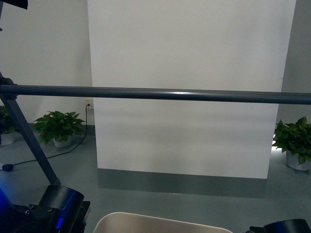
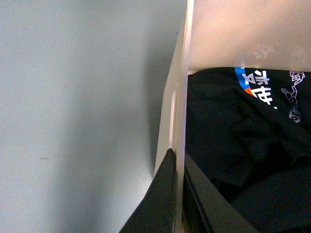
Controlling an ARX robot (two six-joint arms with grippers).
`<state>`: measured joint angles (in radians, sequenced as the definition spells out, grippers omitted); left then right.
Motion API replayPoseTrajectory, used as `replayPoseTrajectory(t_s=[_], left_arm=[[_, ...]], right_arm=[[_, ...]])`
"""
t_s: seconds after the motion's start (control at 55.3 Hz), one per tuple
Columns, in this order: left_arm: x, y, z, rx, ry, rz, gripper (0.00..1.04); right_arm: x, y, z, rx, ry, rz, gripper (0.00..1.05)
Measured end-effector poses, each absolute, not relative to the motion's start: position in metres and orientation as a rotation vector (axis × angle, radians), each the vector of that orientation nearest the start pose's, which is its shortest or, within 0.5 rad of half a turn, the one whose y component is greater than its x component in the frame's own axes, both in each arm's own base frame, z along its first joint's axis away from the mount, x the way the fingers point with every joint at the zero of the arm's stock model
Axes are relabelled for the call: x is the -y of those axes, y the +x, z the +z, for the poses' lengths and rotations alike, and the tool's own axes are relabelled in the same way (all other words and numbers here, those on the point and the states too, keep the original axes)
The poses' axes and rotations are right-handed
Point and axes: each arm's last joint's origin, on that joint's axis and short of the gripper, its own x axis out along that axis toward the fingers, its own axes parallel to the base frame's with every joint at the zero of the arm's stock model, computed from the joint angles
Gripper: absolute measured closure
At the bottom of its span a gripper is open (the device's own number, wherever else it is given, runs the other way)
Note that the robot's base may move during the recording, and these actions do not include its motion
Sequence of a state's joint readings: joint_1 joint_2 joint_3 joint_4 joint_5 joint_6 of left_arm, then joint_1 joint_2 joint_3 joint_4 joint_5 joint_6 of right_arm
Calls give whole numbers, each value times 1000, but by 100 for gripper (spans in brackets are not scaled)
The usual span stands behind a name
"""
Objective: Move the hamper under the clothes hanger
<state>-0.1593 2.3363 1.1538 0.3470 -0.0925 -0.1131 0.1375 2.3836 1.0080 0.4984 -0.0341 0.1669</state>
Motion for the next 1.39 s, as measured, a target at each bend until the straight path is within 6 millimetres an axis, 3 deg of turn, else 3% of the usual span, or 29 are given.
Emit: replayPoseTrajectory(t_s=[0.832, 0.941, 1.068, 1.14, 1.393], left_arm=[[60, 412, 18, -829, -4, -5, 101], [60, 409, 14, -632, 33, 28, 101], [66, 414, 20, -466, 32, 6, 101], [71, 419, 24, -441, 35, 0, 101], [79, 425, 27, -482, 47, -14, 101]], right_arm=[[-57, 376, -18, -890, 110, 106, 102], [-57, 376, -18, -884, 114, 102, 102], [-59, 375, -21, -679, 112, -47, 102], [-60, 380, -18, -595, 134, -61, 102], [-58, 393, -14, -618, 150, -40, 102]])
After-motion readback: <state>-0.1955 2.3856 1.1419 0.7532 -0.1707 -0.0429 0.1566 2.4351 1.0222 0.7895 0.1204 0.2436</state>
